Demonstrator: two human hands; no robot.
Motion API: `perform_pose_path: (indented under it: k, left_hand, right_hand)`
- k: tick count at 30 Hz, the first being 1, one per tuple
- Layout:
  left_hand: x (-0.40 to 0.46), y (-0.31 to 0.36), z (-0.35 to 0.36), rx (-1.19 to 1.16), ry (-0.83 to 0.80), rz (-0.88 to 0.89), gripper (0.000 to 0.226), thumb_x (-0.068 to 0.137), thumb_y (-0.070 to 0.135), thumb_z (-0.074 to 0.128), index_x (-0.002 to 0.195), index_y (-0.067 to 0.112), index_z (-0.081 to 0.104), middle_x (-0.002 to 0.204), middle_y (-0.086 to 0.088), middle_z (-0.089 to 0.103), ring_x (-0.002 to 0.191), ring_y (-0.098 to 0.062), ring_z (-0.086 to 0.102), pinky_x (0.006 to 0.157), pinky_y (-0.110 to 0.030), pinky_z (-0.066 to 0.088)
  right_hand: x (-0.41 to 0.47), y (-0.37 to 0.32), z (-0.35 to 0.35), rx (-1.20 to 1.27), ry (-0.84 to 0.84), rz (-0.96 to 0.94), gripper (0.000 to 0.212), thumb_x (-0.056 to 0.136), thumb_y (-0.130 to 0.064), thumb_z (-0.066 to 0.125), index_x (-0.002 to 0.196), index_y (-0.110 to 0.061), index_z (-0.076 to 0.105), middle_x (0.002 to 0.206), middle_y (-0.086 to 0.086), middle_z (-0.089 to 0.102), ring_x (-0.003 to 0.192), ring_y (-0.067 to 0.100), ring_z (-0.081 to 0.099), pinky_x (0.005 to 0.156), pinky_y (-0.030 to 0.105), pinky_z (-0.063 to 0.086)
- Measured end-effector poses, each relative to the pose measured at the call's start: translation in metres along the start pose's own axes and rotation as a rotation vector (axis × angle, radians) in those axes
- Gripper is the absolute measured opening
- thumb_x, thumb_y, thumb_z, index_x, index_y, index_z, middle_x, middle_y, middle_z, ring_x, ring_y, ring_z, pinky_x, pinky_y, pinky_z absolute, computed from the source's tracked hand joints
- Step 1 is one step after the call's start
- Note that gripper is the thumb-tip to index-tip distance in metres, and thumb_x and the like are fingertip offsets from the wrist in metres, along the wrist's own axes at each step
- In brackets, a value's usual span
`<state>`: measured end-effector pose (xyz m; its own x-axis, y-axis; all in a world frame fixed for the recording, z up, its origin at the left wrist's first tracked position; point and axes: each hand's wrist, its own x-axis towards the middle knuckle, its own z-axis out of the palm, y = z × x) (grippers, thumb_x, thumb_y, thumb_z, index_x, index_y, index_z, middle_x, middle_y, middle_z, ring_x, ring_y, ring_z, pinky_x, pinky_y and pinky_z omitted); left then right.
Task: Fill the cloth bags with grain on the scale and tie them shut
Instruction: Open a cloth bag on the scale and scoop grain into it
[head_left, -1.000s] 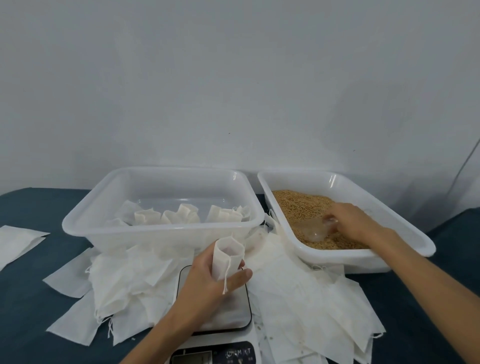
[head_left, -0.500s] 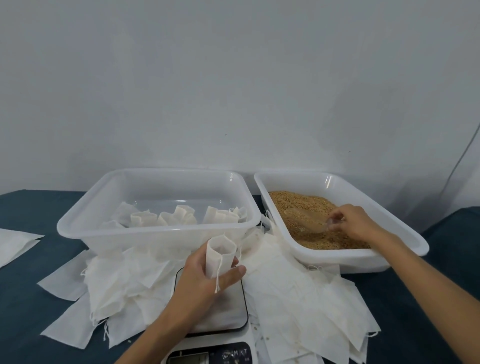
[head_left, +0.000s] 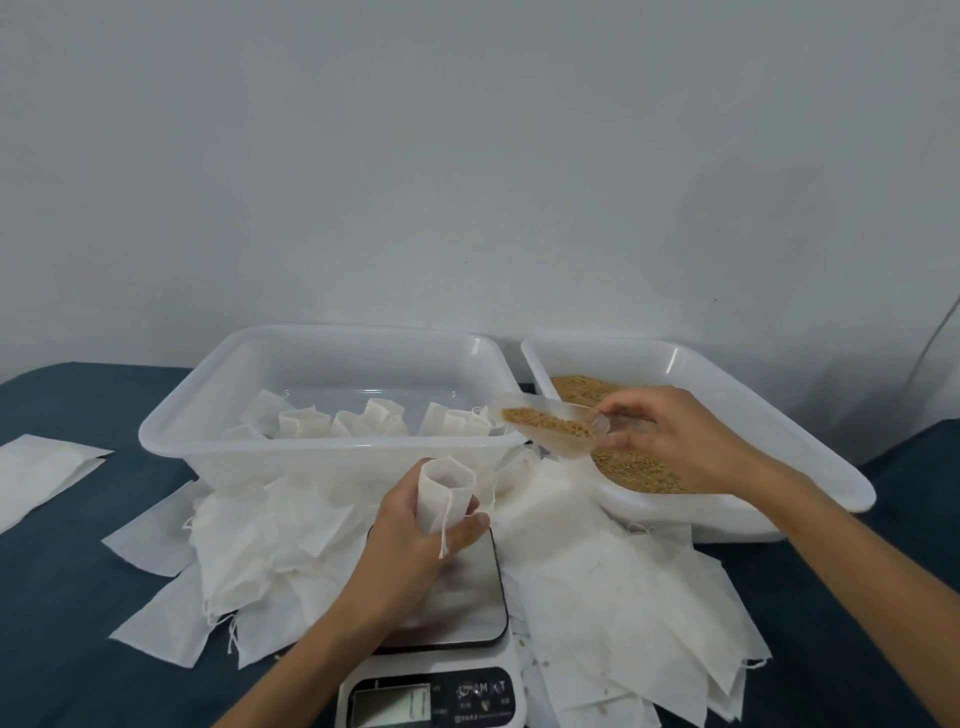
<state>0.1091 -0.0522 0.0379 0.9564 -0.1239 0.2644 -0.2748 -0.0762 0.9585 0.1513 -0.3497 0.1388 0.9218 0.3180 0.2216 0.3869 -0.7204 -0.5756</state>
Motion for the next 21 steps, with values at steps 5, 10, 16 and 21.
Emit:
perform_pose_path:
  k: [5, 10, 16, 21]
  left_hand:
    - [-0.001, 0.002, -0.001, 0.008, -0.016, -0.016, 0.031, 0.079, 0.033, 0.083, 0.105, 0.04, 0.069, 0.1, 0.011, 0.077, 0.098, -0.012, 0.073, 0.088, -0.035, 0.057]
    - [-0.002, 0.004, -0.001, 0.009, -0.022, -0.03, 0.034, 0.076, 0.032, 0.083, 0.106, 0.031, 0.067, 0.096, 0.011, 0.076, 0.095, -0.013, 0.072, 0.087, -0.036, 0.057]
    - [-0.003, 0.007, 0.0, -0.038, -0.039, -0.043, 0.035, 0.077, 0.023, 0.084, 0.106, 0.02, 0.066, 0.091, 0.005, 0.074, 0.087, -0.012, 0.069, 0.08, -0.03, 0.055]
    - [-0.005, 0.009, 0.001, -0.106, -0.063, -0.041, 0.029, 0.086, -0.002, 0.08, 0.106, 0.014, 0.067, 0.091, 0.002, 0.07, 0.083, 0.0, 0.068, 0.073, -0.013, 0.053]
  right_hand:
    - [-0.007, -0.041, 0.007, -0.134, -0.025, -0.132, 0.028, 0.086, -0.025, 0.077, 0.108, -0.042, 0.072, 0.107, -0.023, 0.067, 0.105, -0.004, 0.064, 0.092, 0.033, 0.053]
    - [-0.006, -0.062, 0.005, -0.352, 0.023, -0.22, 0.038, 0.086, -0.015, 0.076, 0.122, -0.028, 0.072, 0.1, -0.017, 0.062, 0.093, 0.01, 0.063, 0.084, 0.043, 0.054]
    - [-0.006, -0.08, 0.0, -0.557, 0.1, -0.332, 0.039, 0.082, -0.009, 0.08, 0.118, -0.021, 0.074, 0.099, -0.005, 0.065, 0.09, 0.014, 0.055, 0.106, 0.04, 0.033]
    - [-0.007, -0.089, 0.001, -0.665, 0.102, -0.356, 0.037, 0.083, -0.008, 0.079, 0.119, -0.017, 0.074, 0.102, 0.001, 0.067, 0.093, 0.022, 0.065, 0.117, 0.048, 0.027]
